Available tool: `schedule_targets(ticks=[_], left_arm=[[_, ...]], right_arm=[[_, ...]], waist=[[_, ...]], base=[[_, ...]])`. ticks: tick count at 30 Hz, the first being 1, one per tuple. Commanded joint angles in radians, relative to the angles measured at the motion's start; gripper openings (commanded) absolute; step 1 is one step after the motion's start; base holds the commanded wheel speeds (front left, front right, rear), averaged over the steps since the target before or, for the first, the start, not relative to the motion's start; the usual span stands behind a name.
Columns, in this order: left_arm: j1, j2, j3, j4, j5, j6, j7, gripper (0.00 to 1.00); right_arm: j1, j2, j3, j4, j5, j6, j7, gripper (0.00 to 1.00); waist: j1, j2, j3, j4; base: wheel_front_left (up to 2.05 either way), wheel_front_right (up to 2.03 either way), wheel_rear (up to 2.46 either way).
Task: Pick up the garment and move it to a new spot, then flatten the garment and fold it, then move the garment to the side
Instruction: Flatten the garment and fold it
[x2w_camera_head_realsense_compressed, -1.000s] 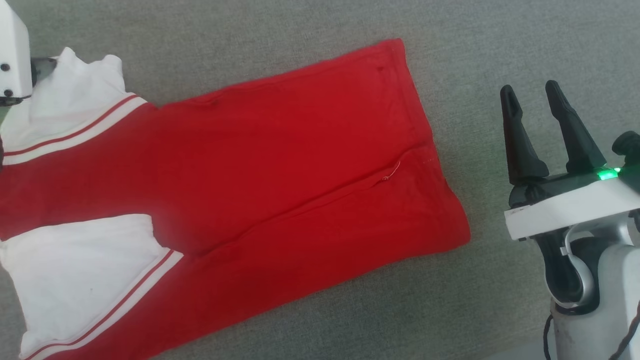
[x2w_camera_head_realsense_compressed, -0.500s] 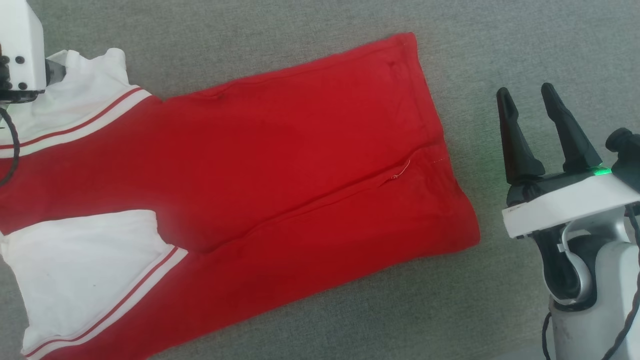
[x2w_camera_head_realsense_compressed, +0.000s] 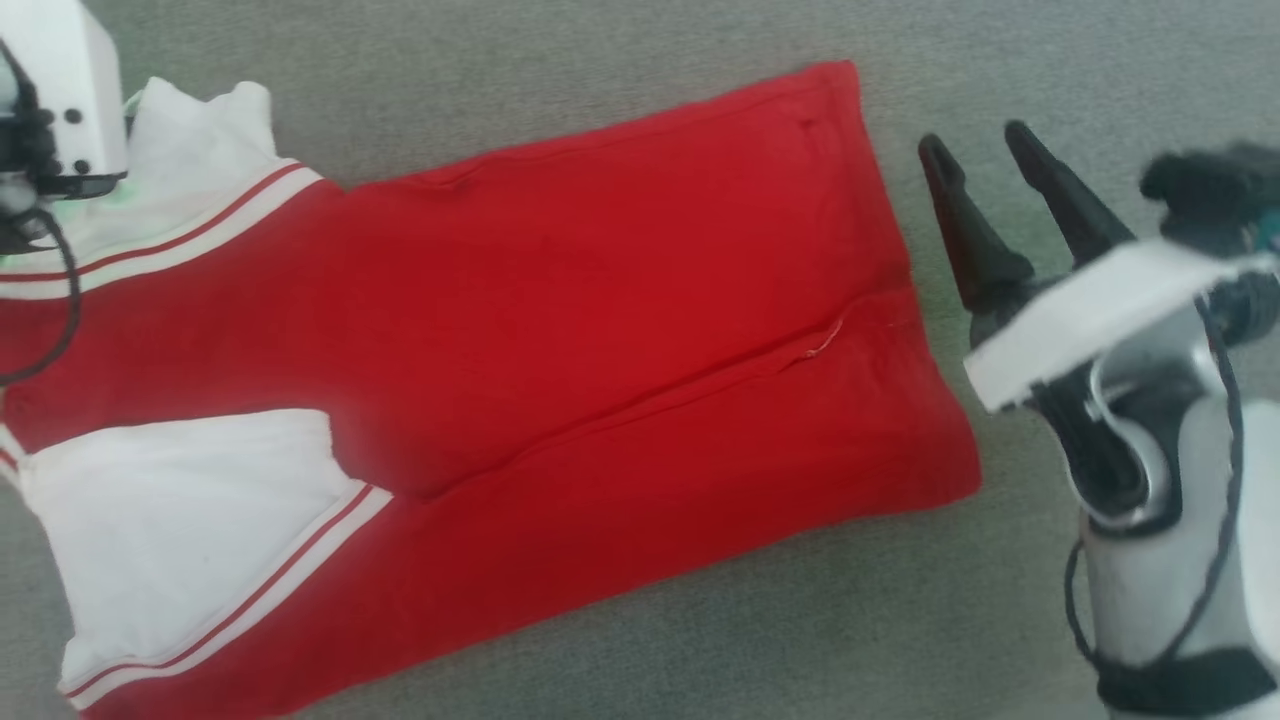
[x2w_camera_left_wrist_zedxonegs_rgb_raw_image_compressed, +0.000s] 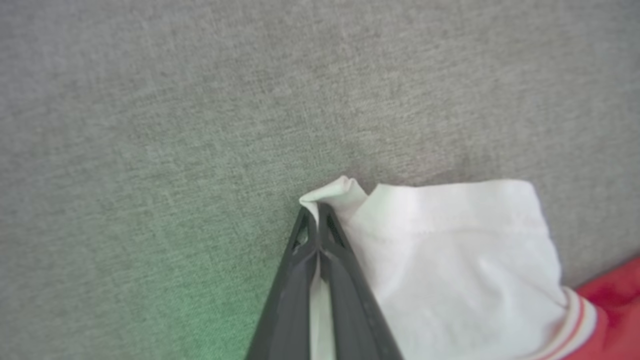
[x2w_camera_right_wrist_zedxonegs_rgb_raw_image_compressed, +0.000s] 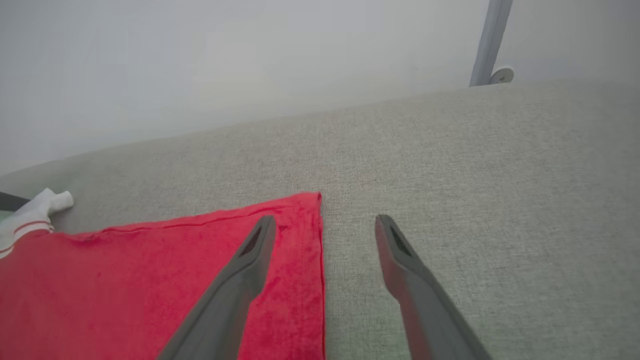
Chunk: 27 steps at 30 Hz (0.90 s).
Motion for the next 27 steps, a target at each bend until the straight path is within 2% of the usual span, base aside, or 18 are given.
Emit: schedule_targets(ticks=[1,3,5,12,17,22,23,24,27], left_arm=[[0.058,-0.038,-0.035,0.025,0.007,-0.007,0.008,0.00],[0.046,-0.060,-0.037,0.034,0.010,-0.011,0.000,0.00],[0.032,-0.082,-0.041,0.043,0.014,-0.016,-0.007,0.00],[-0.009,-0.147,-0.047,0.092,0.018,-0.046,-0.044,0.00],[-0.029,-0.186,-0.047,0.140,0.017,-0.069,-0.076,0.00],[-0.042,-0.214,-0.050,0.188,0.021,-0.099,-0.111,0.00],[-0.044,-0.219,-0.050,0.198,0.021,-0.104,-0.119,0.00],[-0.047,-0.222,-0.050,0.206,0.023,-0.108,-0.131,0.00],[-0.063,-0.230,-0.049,0.228,0.032,-0.125,-0.171,0.00]], right_arm=[[-0.027,0.001,0.003,0.013,0.002,0.000,0.021,1.00],[-0.078,0.001,-0.006,0.057,0.023,0.000,0.077,1.00],[-0.131,-0.023,-0.001,0.109,-0.011,0.000,0.136,1.00],[-0.298,-0.039,-0.019,0.322,-0.043,0.000,0.309,1.00],[-0.359,-0.048,0.009,0.476,-0.067,0.000,0.447,1.00],[-0.392,-0.055,0.051,0.569,-0.059,0.000,0.571,1.00],[-0.393,-0.060,0.063,0.581,-0.060,0.000,0.598,0.46],[-0.395,-0.064,0.066,0.587,-0.053,0.001,0.618,0.00],[-0.405,-0.085,0.058,0.588,-0.049,0.000,0.655,0.00]], waist=[[0.0000,-0.0001,0.000,0.011],[0.0000,-0.0001,0.001,0.026],[0.0000,-0.0001,0.003,0.045],[0.0000,-0.0001,0.015,0.109],[0.0000,-0.0001,0.019,0.147],[0.0000,-0.0001,0.017,0.170],[0.0000,-0.0001,0.016,0.173],[0.0000,-0.0001,0.014,0.176],[0.0000,-0.0001,0.008,0.184]], base=[[0.00,0.00,0.00],[0.00,0.00,0.00],[0.00,0.00,0.00],[0.00,0.00,0.00],[0.00,0.00,0.00],[0.00,0.00,0.00],[0.00,0.00,0.00],[0.00,0.00,0.00],[0.00,0.00,0.00]])
